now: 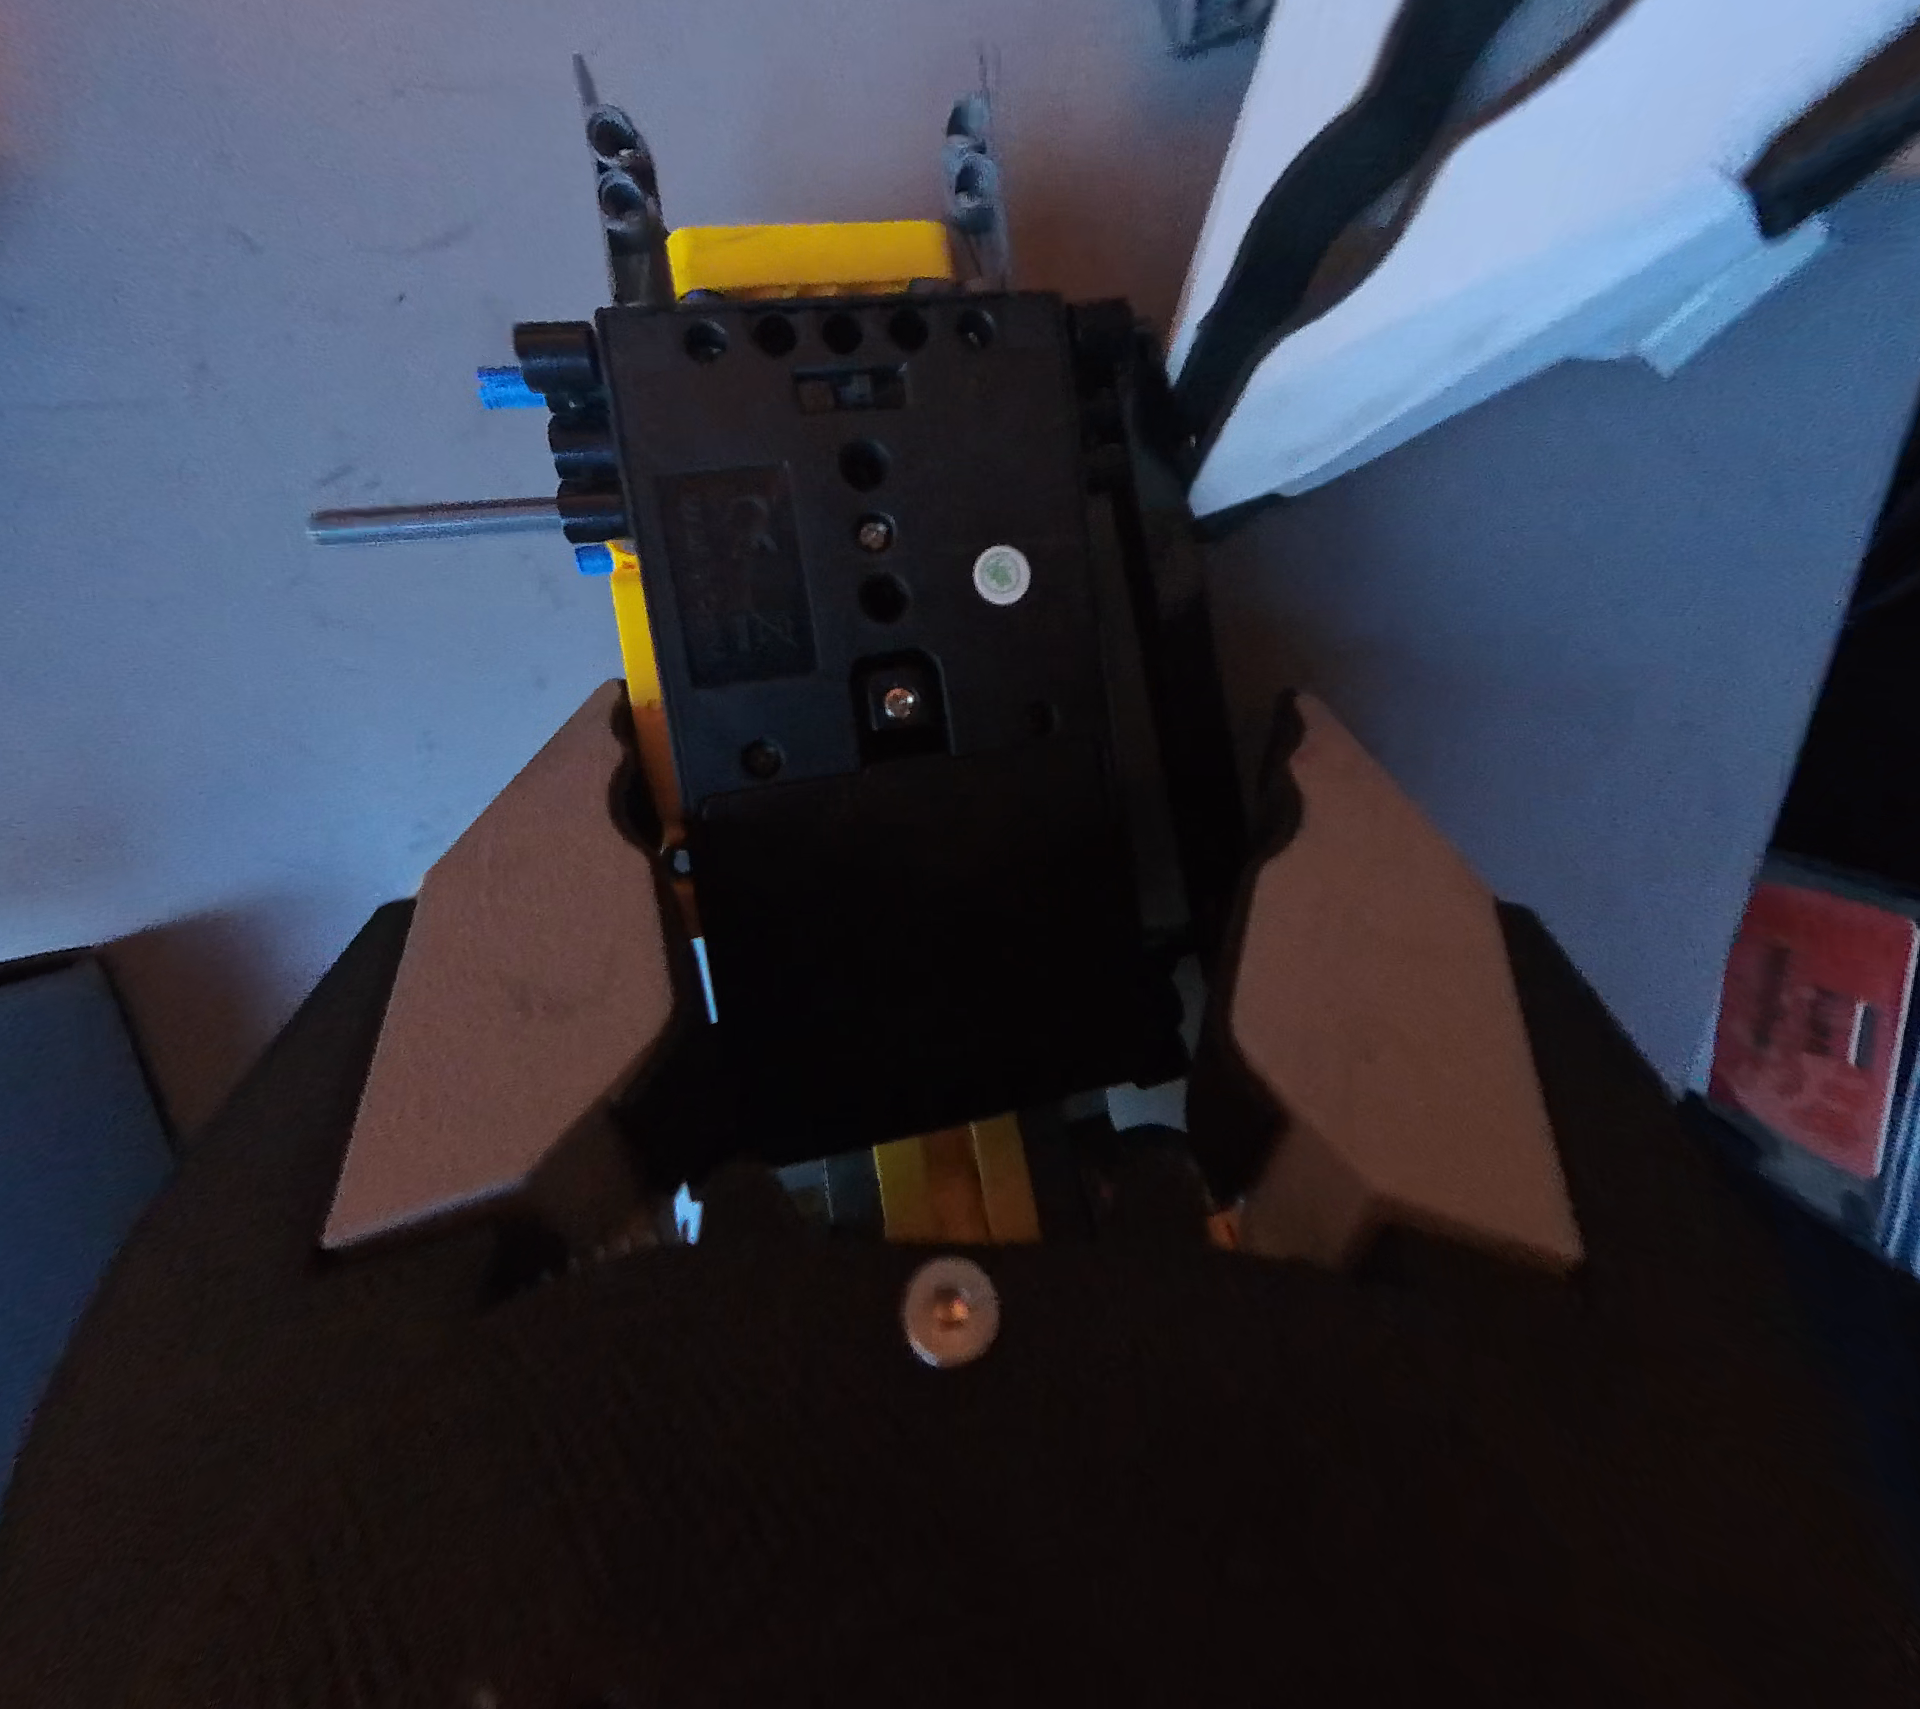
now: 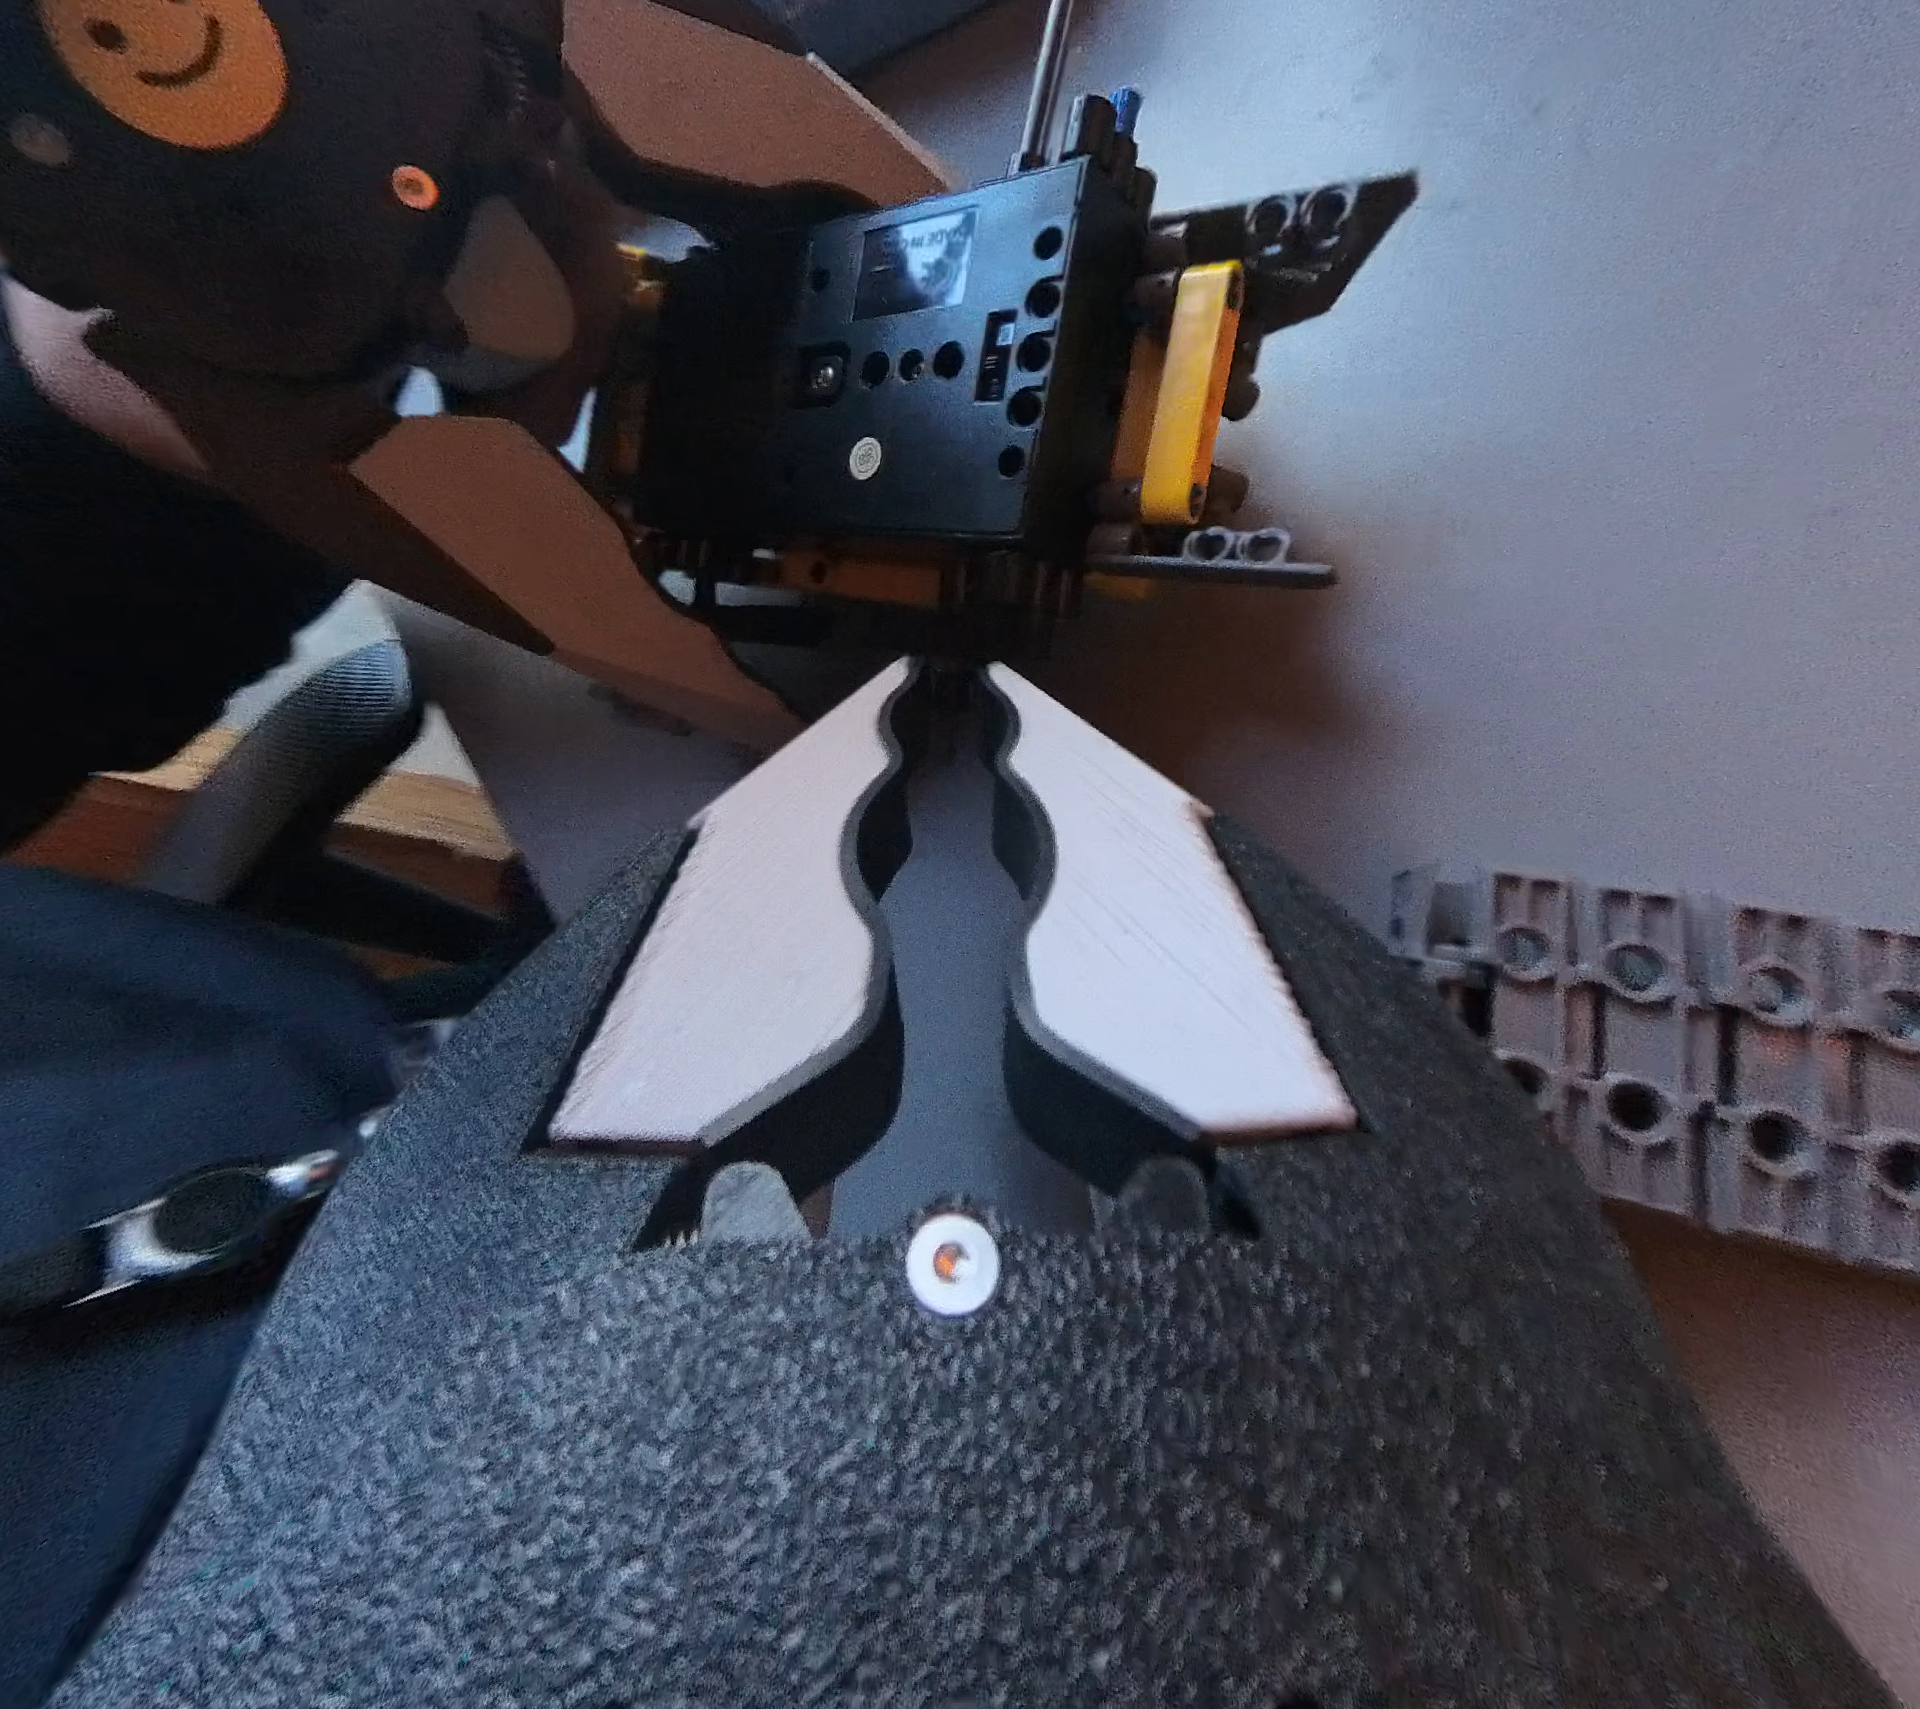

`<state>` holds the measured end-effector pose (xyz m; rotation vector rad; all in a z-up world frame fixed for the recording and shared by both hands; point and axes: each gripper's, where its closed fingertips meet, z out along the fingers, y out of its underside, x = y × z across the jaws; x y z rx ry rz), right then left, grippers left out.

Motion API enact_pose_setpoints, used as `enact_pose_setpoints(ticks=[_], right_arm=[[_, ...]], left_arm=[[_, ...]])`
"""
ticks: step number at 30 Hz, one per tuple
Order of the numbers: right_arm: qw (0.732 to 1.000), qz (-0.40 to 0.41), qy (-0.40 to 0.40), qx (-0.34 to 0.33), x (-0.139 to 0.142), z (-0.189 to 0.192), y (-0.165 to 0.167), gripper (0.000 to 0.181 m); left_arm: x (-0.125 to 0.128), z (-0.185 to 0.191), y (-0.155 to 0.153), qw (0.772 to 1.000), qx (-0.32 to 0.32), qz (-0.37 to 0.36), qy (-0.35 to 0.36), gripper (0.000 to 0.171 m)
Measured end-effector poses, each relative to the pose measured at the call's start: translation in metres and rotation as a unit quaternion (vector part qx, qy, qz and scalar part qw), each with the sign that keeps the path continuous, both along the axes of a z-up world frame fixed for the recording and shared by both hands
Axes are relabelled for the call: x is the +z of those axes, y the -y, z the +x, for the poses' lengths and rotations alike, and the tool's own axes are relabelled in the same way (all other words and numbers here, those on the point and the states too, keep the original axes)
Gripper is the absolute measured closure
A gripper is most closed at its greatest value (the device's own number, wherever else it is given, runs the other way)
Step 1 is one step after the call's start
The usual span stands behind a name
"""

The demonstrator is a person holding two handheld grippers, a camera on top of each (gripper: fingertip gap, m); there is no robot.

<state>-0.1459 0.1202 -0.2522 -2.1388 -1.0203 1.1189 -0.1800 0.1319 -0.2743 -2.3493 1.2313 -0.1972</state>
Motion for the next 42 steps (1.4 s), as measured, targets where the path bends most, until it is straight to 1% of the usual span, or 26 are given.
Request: enact_pose_setpoints(ticks=[3,5,6,7,9,10,13,17,18,20,22,24,26,28,29,32,34,36,38,40,42], right_arm=[[0.995,0.080,0.066,-0.004,-0.005,0.002,-0.009,0.176],[0.991,0.104,0.089,0.008,-0.007,0.000,-0.009,0.177],[0.991,0.103,0.089,0.011,-0.007,-0.002,-0.009,0.177],[0.991,0.100,0.089,0.016,-0.007,-0.003,-0.009,0.178],[0.988,0.115,0.104,0.024,-0.007,-0.003,-0.013,0.178],[0.985,0.125,0.112,0.031,-0.007,-0.002,-0.016,0.178],[0.985,0.109,0.120,0.058,-0.007,-0.001,-0.015,0.178],[0.980,0.098,0.146,0.094,-0.012,0.010,-0.004,0.179],[0.977,0.088,0.157,0.111,-0.018,0.013,0.004,0.180],[0.978,0.090,0.157,0.108,-0.023,0.022,0.010,0.180],[0.979,0.118,0.147,0.072,-0.016,0.031,-0.002,0.179],[0.984,0.122,0.121,0.050,-0.005,0.034,-0.012,0.179],[0.980,0.165,0.113,0.019,0.009,0.039,-0.035,0.178],[0.973,0.202,0.110,0.010,0.019,0.042,-0.053,0.178],[0.972,0.203,0.116,0.019,0.017,0.042,-0.058,0.178],[0.963,0.207,0.170,0.031,-0.005,0.050,-0.071,0.178],[0.954,0.230,0.190,0.027,-0.007,0.058,-0.079,0.178],[0.948,0.254,0.193,0.007,0.004,0.068,-0.092,0.178],[0.943,0.274,0.186,-0.025,0.023,0.085,-0.111,0.178],[0.938,0.289,0.180,-0.062,0.043,0.107,-0.134,0.178],[0.926,0.313,0.183,-0.102,0.067,0.134,-0.161,0.178]], left_arm=[[-0.001,0.000,-0.008,0.999,0.010,-0.003,-0.032,0.056],[-0.002,0.004,-0.015,0.999,0.010,-0.004,-0.047,0.053],[-0.002,0.005,-0.019,0.999,0.016,-0.008,-0.050,0.056],[-0.001,0.003,-0.024,0.998,0.024,-0.011,-0.053,0.066],[-0.003,0.003,-0.027,0.998,0.027,-0.022,-0.051,0.068],[-0.002,0.003,-0.031,0.999,0.029,-0.012,-0.041,0.070],[-0.001,0.003,-0.032,0.999,0.031,-0.008,-0.026,0.070],[0.000,0.002,-0.033,0.999,0.042,-0.011,0.000,0.070],[0.002,-0.005,-0.040,0.997,0.072,-0.001,0.003,0.071],[0.003,-0.016,-0.049,0.995,0.095,-0.006,0.035,0.070],[0.005,-0.015,-0.048,0.996,0.078,0.001,0.051,0.070],[0.006,-0.009,-0.045,0.996,0.072,0.004,0.059,0.070],[0.007,-0.006,-0.045,0.994,0.078,0.002,0.075,0.070],[0.007,-0.006,-0.046,0.992,0.088,-0.005,0.089,0.069],[0.008,-0.007,-0.046,0.991,0.090,-0.007,0.095,0.069],[0.009,-0.007,-0.046,0.989,0.097,-0.008,0.110,0.069],[0.010,-0.008,-0.047,0.988,0.101,-0.003,0.120,0.069],[0.011,-0.009,-0.047,0.986,0.105,0.002,0.128,0.069],[0.011,-0.009,-0.047,0.986,0.105,0.005,0.131,0.069],[0.011,-0.009,-0.047,0.985,0.105,0.003,0.134,0.069],[0.011,-0.009,-0.047,0.985,0.106,0.003,0.138,0.069]])
